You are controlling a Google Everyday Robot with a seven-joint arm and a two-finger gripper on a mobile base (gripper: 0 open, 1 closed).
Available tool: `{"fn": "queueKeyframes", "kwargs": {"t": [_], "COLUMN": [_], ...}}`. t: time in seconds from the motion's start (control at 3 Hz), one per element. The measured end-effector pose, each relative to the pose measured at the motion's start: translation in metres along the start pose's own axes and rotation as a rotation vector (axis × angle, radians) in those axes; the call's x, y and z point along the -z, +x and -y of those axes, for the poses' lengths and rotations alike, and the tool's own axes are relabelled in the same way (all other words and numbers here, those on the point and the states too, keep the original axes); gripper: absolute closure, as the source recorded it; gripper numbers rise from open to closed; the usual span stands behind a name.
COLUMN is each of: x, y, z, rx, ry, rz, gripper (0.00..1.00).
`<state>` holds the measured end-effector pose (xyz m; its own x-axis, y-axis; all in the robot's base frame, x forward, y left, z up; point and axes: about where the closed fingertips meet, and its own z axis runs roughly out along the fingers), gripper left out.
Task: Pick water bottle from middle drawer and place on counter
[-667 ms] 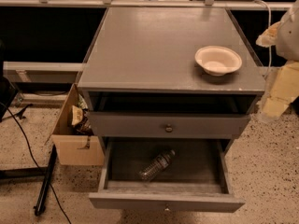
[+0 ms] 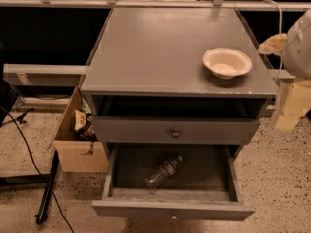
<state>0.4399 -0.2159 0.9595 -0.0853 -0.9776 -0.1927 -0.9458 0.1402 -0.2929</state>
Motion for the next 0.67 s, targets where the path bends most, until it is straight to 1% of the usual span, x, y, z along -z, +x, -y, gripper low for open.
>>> {"fn": "queueKeyframes", "kwargs": {"t": [0.33, 0.67], "x": [-0.041, -0.097], "y": [0.008, 0.020], "z": [-0.005, 0.003], "rx": [0.160, 0.360], "ry": [0.024, 0.049], "rz": [0.019, 0.002], "gripper": [0.00, 0.00]}}
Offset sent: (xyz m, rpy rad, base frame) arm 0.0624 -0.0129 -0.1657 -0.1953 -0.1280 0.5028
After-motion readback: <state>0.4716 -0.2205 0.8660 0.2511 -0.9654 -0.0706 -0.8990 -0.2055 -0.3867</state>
